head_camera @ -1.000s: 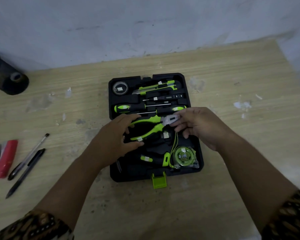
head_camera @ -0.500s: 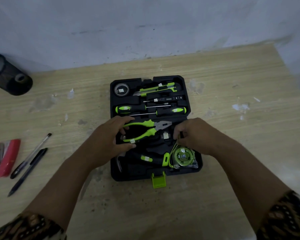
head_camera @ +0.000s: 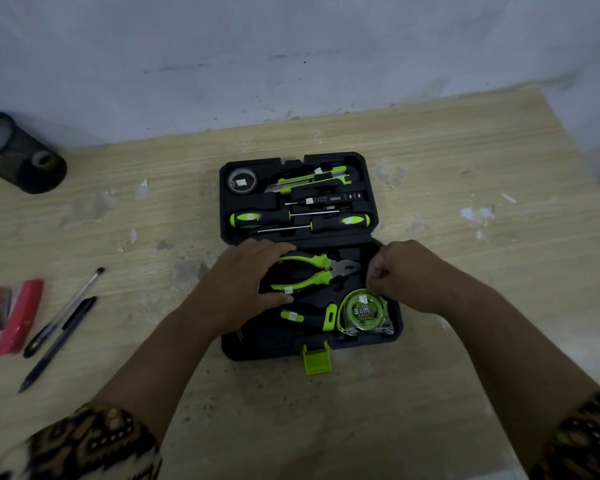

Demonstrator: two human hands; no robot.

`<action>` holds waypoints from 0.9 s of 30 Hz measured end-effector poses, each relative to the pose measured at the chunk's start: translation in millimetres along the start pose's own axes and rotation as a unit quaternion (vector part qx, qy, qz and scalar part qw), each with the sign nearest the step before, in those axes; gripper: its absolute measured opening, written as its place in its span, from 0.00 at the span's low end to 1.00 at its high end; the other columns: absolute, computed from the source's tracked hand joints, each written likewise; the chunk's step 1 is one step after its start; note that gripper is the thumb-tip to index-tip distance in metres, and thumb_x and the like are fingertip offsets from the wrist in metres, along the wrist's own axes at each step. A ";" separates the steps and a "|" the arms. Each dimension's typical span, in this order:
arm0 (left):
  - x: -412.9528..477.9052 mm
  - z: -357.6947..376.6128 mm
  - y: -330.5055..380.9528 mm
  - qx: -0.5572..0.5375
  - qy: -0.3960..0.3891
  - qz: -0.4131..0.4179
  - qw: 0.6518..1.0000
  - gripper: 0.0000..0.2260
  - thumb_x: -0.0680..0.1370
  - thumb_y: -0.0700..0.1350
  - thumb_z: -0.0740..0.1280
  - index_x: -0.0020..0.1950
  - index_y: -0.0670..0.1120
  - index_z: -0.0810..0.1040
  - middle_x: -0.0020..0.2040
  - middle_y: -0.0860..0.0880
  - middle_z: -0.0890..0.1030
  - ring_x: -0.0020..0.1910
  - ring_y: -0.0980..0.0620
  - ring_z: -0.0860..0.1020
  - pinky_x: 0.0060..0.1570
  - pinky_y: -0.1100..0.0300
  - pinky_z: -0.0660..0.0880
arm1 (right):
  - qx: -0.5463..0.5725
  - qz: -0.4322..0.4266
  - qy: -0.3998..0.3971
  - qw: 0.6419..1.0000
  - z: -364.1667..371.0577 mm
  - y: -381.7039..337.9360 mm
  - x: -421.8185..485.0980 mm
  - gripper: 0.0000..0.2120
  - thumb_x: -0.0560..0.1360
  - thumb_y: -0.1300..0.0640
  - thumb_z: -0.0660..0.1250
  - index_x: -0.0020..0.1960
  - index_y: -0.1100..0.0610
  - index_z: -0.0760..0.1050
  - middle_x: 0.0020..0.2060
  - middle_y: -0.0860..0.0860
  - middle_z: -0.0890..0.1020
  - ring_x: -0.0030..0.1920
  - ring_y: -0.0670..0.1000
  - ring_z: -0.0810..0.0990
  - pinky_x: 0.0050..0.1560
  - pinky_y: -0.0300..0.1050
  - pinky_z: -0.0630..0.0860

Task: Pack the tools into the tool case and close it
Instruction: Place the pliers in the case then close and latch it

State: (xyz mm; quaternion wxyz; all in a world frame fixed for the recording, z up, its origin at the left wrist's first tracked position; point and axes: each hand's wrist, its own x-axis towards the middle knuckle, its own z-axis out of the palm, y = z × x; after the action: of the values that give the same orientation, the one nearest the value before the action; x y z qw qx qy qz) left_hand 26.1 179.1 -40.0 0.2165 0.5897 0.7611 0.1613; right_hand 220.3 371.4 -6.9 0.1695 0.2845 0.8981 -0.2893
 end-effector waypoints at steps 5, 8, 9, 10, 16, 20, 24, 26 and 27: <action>5.8 2.8 1.9 0.070 0.022 0.020 0.997 0.35 0.71 0.60 0.72 0.75 0.52 0.65 0.61 0.50 0.67 0.59 0.50 0.65 0.61 0.56 0.68 | 0.006 0.016 -0.003 1.000 0.5 -1.8 2.2 0.10 0.74 0.56 0.71 0.40 0.62 0.83 0.36 0.55 0.84 0.38 0.51 0.80 0.34 0.39 0.69; 8.6 1.7 2.0 0.100 0.031 0.032 0.994 0.35 0.70 0.60 0.73 0.74 0.50 0.68 0.59 0.48 0.67 0.57 0.49 0.65 0.58 0.56 0.67 | 0.009 0.022 -0.006 1.000 1.4 -1.3 2.8 0.11 0.74 0.56 0.71 0.40 0.63 0.82 0.37 0.57 0.84 0.39 0.52 0.81 0.31 0.33 0.67; 9.1 1.8 2.5 0.100 0.025 0.035 0.994 0.36 0.70 0.60 0.73 0.74 0.50 0.67 0.58 0.49 0.67 0.57 0.49 0.65 0.58 0.55 0.68 | 0.010 0.024 -0.004 1.000 1.8 -1.2 3.0 0.10 0.74 0.56 0.71 0.40 0.63 0.82 0.37 0.56 0.84 0.38 0.52 0.81 0.31 0.32 0.66; 9.4 2.0 3.1 0.091 0.018 0.033 0.995 0.36 0.71 0.59 0.73 0.75 0.49 0.66 0.58 0.49 0.68 0.57 0.49 0.66 0.58 0.56 0.68 | 0.012 0.026 0.001 1.000 2.3 -1.3 3.3 0.10 0.73 0.56 0.72 0.40 0.62 0.82 0.37 0.56 0.84 0.38 0.52 0.80 0.30 0.31 0.66; 7.4 4.4 9.0 0.068 0.069 0.023 0.995 0.28 0.70 0.51 0.76 0.66 0.40 0.77 0.50 0.46 0.78 0.52 0.49 0.71 0.51 0.58 0.73 | 0.051 0.038 0.078 0.995 9.3 -3.7 5.3 0.09 0.71 0.55 0.74 0.43 0.56 0.74 0.32 0.49 0.77 0.34 0.50 0.75 0.31 0.42 0.68; 12.2 7.2 12.7 0.076 0.050 0.012 0.996 0.29 0.71 0.57 0.73 0.63 0.38 0.78 0.51 0.45 0.73 0.52 0.48 0.70 0.46 0.54 0.77 | 0.010 0.038 0.100 0.994 14.7 -3.9 9.3 0.11 0.72 0.50 0.72 0.45 0.56 0.76 0.33 0.50 0.77 0.35 0.51 0.75 0.35 0.44 0.70; 6.4 1.8 12.1 0.097 0.026 0.012 0.995 0.31 0.72 0.58 0.72 0.70 0.43 0.73 0.53 0.47 0.70 0.53 0.49 0.69 0.48 0.57 0.73 | -0.027 0.058 0.102 0.993 21.2 -7.3 10.8 0.16 0.73 0.45 0.69 0.41 0.59 0.79 0.29 0.52 0.75 0.32 0.53 0.74 0.33 0.43 0.67; 1.7 -2.8 10.4 0.086 0.022 0.000 0.996 0.30 0.73 0.56 0.72 0.72 0.45 0.72 0.55 0.48 0.72 0.56 0.50 0.72 0.50 0.61 0.70 | -0.018 0.069 0.103 0.992 21.1 -7.2 11.1 0.17 0.72 0.44 0.70 0.40 0.59 0.80 0.29 0.53 0.77 0.32 0.53 0.75 0.32 0.44 0.68; 1.0 -4.4 10.4 0.079 0.020 -0.006 0.997 0.29 0.74 0.54 0.72 0.71 0.46 0.73 0.56 0.49 0.74 0.57 0.50 0.73 0.50 0.62 0.68 | -0.010 0.071 0.102 0.992 20.1 -6.5 11.5 0.17 0.72 0.44 0.71 0.40 0.58 0.80 0.30 0.53 0.78 0.32 0.53 0.76 0.32 0.44 0.70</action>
State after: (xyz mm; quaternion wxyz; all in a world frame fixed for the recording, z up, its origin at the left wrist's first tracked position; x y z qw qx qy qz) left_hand 32.2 182.8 -31.1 0.1548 0.5974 0.7791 0.1108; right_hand 210.2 359.4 -25.1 0.0997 0.3737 0.8911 -0.2373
